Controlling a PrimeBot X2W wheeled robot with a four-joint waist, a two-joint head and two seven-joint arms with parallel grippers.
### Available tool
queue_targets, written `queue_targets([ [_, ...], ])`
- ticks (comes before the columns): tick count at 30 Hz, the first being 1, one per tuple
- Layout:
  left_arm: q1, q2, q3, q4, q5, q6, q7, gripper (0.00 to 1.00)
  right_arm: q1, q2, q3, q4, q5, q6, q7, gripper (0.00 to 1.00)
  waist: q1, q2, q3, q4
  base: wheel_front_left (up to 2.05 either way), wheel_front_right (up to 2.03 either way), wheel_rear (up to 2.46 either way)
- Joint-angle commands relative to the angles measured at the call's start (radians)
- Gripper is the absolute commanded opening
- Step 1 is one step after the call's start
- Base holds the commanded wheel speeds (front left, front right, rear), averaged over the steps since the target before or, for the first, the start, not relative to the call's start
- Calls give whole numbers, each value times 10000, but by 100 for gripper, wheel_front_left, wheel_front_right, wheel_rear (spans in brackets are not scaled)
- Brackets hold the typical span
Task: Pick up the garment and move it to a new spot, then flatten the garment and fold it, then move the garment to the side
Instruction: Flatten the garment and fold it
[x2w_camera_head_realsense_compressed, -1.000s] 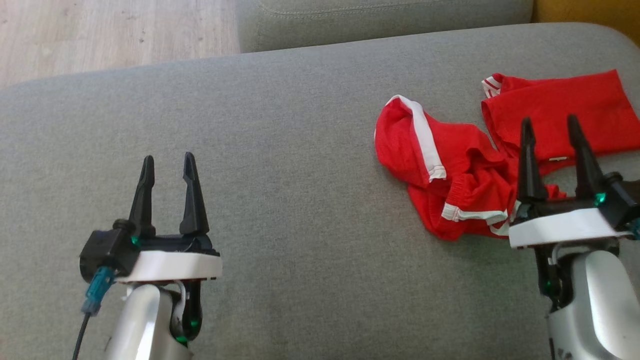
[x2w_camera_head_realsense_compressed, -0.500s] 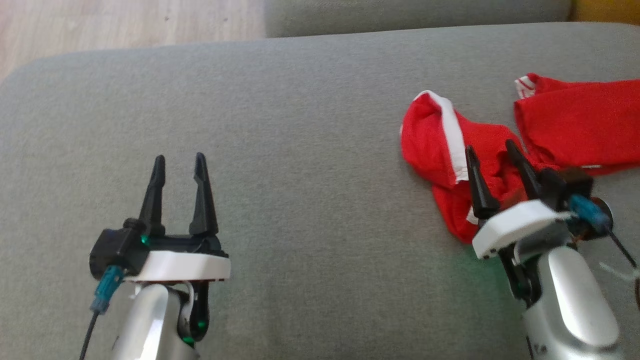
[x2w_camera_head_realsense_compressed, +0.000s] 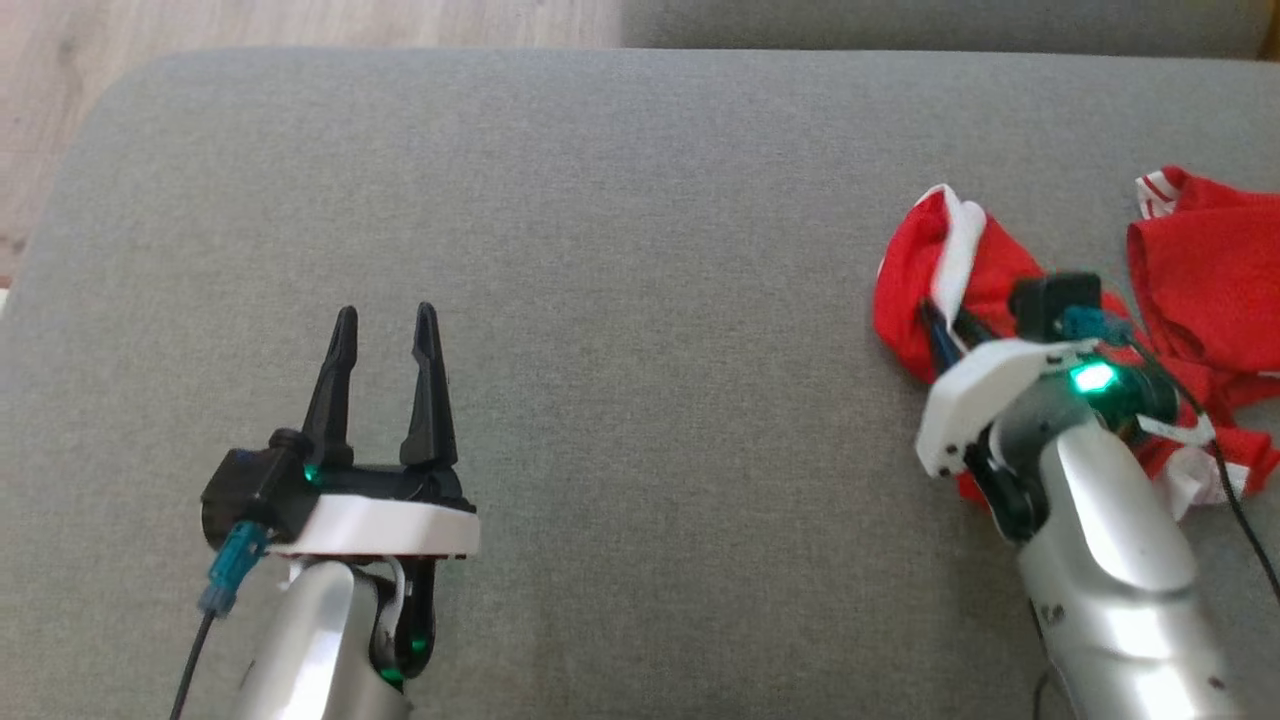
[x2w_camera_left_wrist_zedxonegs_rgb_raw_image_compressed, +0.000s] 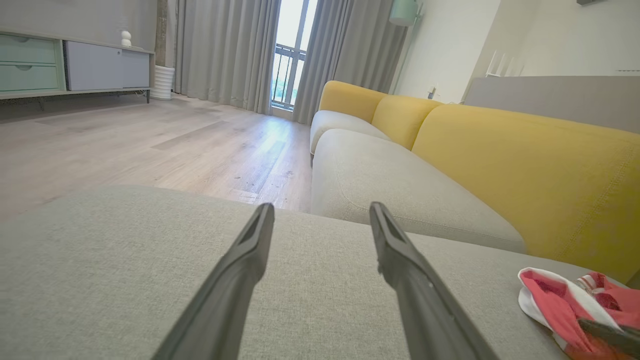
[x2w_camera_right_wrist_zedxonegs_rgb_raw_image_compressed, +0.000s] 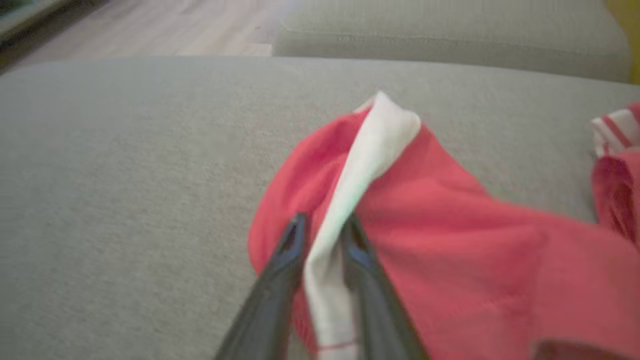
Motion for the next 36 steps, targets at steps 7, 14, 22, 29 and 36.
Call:
queue_targets([
  [7,-238,81,251,-281,-115,162,-51,100,-1340,35,1855,-732,1408,-7,-533,0,-1,0,-306,153,0,0,0],
  [14,-136,81,246,-326,-156,202,-51,100,-2216,35,3222,-1587,3098,-7,-313,0,-1,0,-461,378,0,0,0],
  [22,-188,81,64,-393,-300,248,-51,100,-3724,35,1855,-247,3349,-7,-253,0,-1,0,-252,1036,0,0,0],
  [29,-349,81,-181,-464,-472,280,-51,100,-5476,-587,-660,2322,1347,-7,-974,0,-1,0,154,1633,0,0,0],
  [36,-483,81,-298,-513,-556,346,-51,100,-6517,-1139,-2081,4044,-129,-7,-1821,100,-1,0,408,1715,0,0,0],
])
